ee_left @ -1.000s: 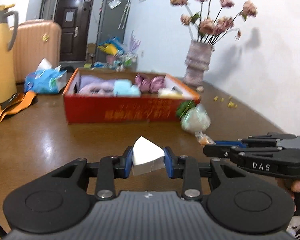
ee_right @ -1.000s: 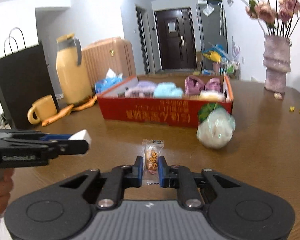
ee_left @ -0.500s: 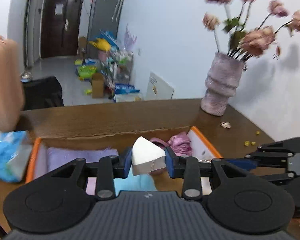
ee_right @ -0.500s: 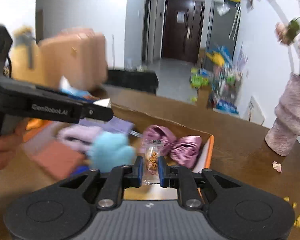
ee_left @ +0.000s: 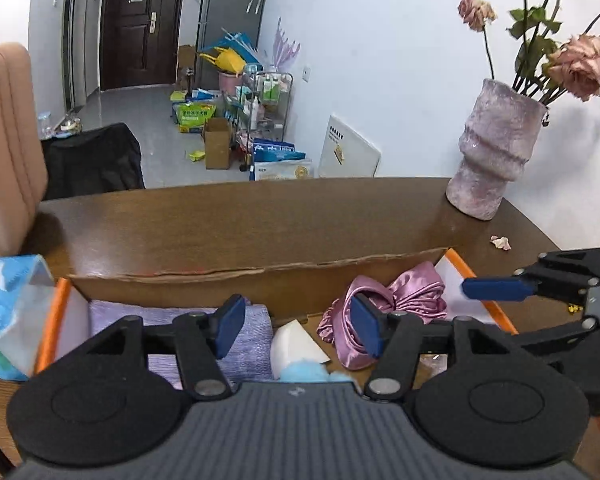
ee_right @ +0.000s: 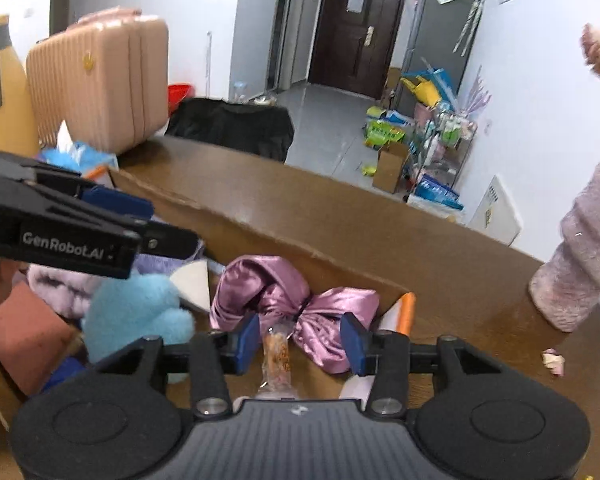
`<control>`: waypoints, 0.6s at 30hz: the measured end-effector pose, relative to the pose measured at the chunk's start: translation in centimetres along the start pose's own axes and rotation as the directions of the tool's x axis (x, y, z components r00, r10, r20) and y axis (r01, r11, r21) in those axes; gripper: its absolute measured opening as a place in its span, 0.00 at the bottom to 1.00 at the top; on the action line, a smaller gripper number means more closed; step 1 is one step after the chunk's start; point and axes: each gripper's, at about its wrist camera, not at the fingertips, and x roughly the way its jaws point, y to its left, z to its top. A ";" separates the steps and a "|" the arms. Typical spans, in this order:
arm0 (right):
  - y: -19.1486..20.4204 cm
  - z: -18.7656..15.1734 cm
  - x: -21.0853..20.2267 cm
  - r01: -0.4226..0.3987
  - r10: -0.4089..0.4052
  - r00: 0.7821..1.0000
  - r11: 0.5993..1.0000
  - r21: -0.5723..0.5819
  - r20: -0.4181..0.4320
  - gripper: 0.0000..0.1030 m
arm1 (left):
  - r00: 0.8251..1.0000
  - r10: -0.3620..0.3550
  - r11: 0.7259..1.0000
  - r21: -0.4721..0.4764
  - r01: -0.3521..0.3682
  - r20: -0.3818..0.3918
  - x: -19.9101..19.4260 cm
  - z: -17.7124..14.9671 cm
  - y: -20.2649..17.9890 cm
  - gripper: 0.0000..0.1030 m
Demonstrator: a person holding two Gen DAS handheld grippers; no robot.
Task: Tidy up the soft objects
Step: 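Carry the wedge and candy packet into the box and open both grippers, then move both grippers to the clear plastic bag on the table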
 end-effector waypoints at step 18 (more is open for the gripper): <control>4.8 -13.5 -27.0 -0.076 -0.008 0.915 0.978 0.192 0.403 0.60 | 0.930 0.160 0.982 0.038 -0.183 0.332 -27.4 -15.4 -4.3 0.82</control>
